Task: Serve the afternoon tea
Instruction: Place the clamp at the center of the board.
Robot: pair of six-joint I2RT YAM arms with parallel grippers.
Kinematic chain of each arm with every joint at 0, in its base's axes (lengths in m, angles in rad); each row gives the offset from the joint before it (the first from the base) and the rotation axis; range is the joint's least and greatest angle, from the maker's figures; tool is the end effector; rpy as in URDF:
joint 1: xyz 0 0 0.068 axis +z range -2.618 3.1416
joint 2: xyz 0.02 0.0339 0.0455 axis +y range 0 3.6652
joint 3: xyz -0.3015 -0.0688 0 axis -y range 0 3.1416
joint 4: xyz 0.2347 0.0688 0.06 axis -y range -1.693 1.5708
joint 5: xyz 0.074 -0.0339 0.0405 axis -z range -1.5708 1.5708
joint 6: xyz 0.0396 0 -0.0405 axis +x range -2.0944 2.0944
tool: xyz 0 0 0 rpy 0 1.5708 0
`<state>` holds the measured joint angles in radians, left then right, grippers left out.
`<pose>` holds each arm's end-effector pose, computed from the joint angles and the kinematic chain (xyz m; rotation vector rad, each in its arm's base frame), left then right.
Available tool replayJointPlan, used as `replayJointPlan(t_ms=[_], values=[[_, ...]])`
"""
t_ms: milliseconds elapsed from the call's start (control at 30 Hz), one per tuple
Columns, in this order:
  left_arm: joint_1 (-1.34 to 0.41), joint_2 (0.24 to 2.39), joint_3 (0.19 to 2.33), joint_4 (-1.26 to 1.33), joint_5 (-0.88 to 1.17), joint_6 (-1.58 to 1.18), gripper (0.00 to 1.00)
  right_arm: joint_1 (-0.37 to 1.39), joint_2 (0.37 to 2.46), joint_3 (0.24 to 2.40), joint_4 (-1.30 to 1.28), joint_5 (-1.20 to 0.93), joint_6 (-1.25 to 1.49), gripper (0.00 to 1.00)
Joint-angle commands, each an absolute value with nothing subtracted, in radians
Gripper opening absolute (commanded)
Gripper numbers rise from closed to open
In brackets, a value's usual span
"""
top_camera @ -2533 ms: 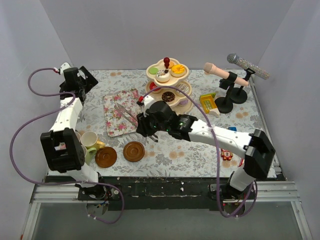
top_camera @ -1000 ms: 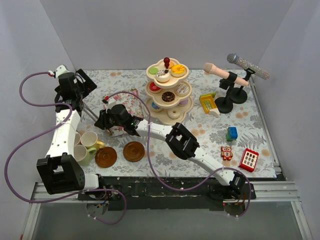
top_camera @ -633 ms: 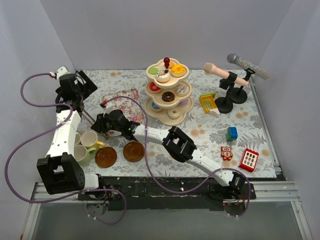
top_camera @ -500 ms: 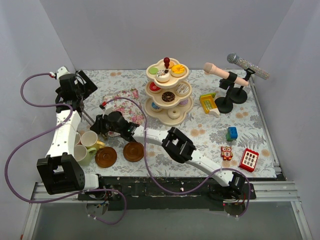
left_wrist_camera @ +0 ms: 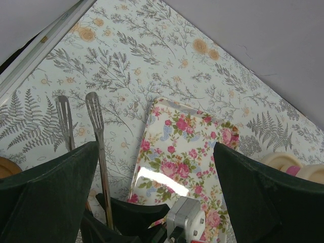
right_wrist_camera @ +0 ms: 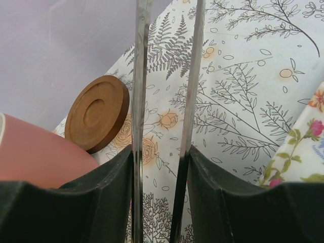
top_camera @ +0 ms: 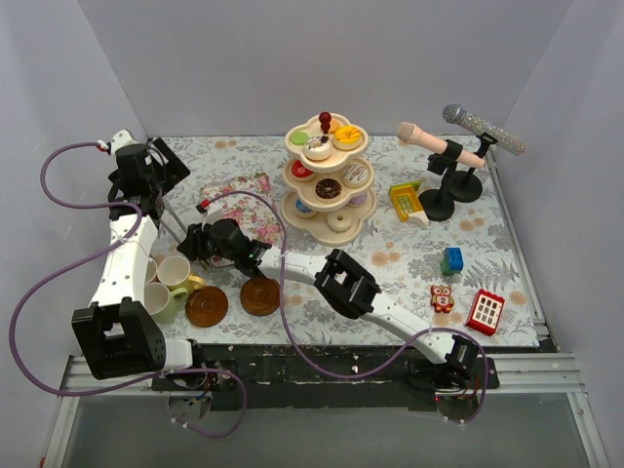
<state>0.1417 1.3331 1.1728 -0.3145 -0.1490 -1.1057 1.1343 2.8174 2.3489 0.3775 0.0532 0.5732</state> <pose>0.2872 0.0469 0.3766 -1.2841 1.6234 -0.4483 0.2790 0.5930 0.1468 -0.4612 1.7602 1.2199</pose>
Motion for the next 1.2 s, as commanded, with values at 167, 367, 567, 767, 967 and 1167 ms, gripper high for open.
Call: replayJointPlan(t_ms=[167, 367, 567, 767, 967, 1167], values=[[0.141, 1.295, 1.184, -0.318, -0.147, -1.091, 0.98, 1.147, 2.819, 2.404, 0.456, 0.078, 0.551, 0.61], [0.140, 1.293, 1.184, -0.318, -0.149, -1.089, 0.98, 1.149, 2.821, 2.404, 0.460, 0.075, 0.542, 0.67], [0.141, 1.290, 1.183, -0.318, -0.150, -1.088, 0.98, 1.149, 2.819, 2.404, 0.463, 0.075, 0.538, 0.71], [0.141, 1.292, 1.184, -0.318, -0.150, -1.088, 0.98, 1.151, 2.821, 2.404, 0.469, 0.068, 0.534, 0.74], [0.141, 1.290, 1.184, -0.318, -0.152, -1.086, 0.98, 1.152, 2.819, 2.399, 0.479, 0.063, 0.526, 0.74], [0.141, 1.287, 1.183, -0.318, -0.152, -1.086, 0.98, 1.152, 2.775, 2.370, 0.482, 0.040, 0.474, 0.73]])
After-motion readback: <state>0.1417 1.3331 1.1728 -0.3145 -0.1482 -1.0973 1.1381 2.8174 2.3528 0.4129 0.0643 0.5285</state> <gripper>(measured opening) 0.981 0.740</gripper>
